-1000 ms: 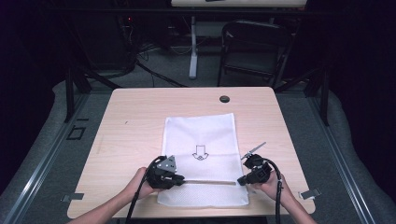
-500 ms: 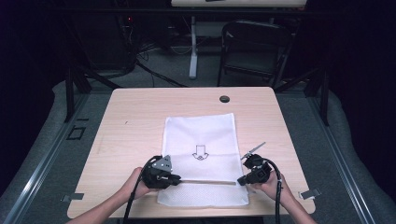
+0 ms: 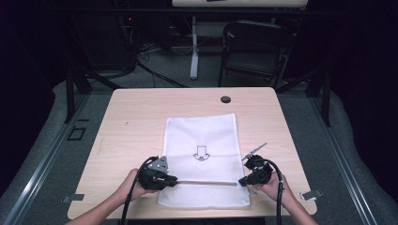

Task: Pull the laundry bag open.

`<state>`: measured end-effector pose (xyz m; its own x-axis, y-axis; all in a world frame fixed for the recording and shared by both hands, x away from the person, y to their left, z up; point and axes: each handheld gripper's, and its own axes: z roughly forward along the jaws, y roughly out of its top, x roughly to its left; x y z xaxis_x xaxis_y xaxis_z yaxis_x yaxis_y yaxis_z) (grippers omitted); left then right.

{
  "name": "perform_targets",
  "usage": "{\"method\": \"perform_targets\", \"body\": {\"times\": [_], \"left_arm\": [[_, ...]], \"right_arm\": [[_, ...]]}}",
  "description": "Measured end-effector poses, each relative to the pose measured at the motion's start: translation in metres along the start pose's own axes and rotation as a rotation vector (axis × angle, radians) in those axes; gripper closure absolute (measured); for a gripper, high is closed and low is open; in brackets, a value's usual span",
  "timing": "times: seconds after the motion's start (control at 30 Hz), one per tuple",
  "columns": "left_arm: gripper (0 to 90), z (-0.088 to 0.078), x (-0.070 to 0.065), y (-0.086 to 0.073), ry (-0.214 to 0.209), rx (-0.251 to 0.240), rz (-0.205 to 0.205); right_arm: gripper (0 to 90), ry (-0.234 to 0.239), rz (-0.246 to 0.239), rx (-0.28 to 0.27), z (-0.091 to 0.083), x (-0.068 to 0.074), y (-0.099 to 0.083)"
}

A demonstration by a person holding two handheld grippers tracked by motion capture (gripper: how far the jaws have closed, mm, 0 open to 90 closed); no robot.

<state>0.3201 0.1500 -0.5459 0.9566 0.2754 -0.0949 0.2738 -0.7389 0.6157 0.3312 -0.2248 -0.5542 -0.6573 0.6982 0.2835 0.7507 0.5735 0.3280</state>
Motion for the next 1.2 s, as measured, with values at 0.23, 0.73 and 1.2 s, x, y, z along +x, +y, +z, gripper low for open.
{"method": "perform_targets", "body": {"times": [0.23, 0.73, 1.2], "left_arm": [[82.2, -0.005, 0.001, -0.007, 0.002, -0.007, -0.025], [82.2, -0.016, 0.005, -0.023, 0.02, 0.003, -0.06], [82.2, -0.023, 0.008, -0.033, 0.017, 0.019, -0.081]], "right_arm": [[90.0, 0.0, 0.002, 0.001, 0.0, 0.0, 0.0], [90.0, 0.007, 0.024, -0.023, 0.002, 0.002, 0.0], [90.0, 0.0, 0.016, -0.013, 0.001, 0.001, 0.0]]}}
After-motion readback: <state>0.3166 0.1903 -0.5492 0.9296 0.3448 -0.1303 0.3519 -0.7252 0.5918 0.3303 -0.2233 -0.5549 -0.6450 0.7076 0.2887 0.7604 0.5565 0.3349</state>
